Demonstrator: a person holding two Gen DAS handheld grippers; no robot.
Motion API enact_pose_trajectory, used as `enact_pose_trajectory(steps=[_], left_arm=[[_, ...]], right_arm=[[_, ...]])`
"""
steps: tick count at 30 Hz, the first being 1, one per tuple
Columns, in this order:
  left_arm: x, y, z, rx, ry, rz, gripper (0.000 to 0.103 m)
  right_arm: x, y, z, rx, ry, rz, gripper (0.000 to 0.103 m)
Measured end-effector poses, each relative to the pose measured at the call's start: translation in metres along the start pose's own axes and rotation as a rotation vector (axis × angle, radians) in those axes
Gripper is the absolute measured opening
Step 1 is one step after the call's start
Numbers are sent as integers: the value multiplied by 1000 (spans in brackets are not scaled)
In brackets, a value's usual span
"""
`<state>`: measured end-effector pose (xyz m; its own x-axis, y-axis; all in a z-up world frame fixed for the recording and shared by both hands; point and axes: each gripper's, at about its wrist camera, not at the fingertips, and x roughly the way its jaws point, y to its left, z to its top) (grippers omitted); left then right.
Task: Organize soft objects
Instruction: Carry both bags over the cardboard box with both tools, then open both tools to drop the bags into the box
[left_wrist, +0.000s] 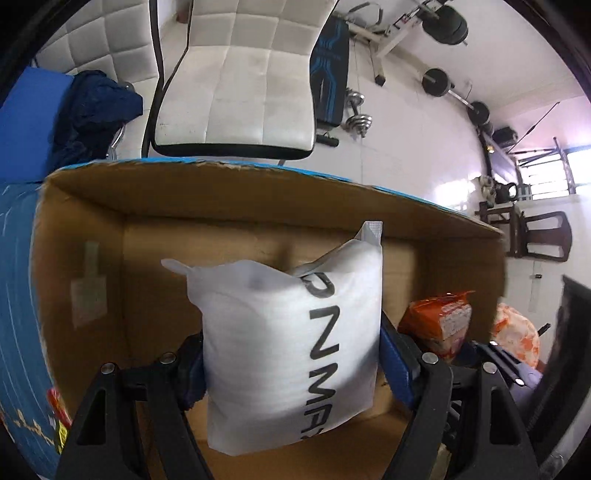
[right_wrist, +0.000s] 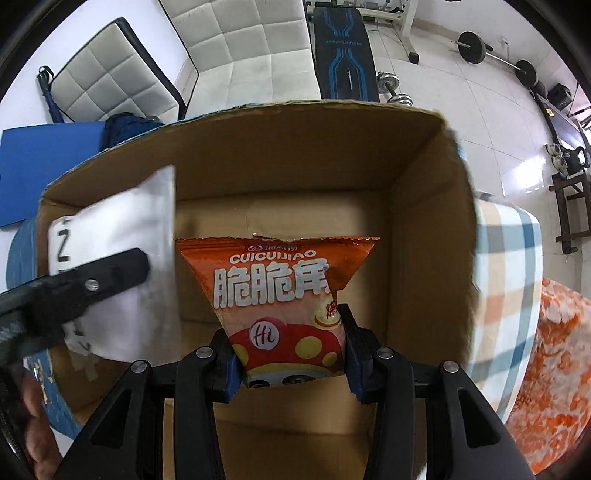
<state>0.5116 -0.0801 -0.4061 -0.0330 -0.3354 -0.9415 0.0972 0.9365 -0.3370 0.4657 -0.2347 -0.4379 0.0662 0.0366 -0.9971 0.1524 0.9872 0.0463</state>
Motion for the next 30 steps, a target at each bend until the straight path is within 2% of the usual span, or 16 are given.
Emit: enact_pose_trajectory(steps=[10, 11, 15, 18, 22, 30], left_arm=[[31, -2, 11, 23, 63, 39, 77], [31, -1, 12, 24, 67, 39, 77], [27, -2, 11, 27, 93, 44, 77], [22, -3, 10, 40, 95, 62, 77], [9, -6, 4, 63, 75, 96, 77], [-34, -8, -9, 99, -23, 156, 90]], right_arm=[[32, 8, 28, -1, 39, -54, 48], [33, 8, 30, -3, 41, -53, 49], [32, 9, 36, -7, 36, -53, 70], [26, 9, 37, -12, 16, -56, 71], [18, 12, 32, -20, 13, -50, 74], [-7, 12, -5, -10, -1, -35, 77]])
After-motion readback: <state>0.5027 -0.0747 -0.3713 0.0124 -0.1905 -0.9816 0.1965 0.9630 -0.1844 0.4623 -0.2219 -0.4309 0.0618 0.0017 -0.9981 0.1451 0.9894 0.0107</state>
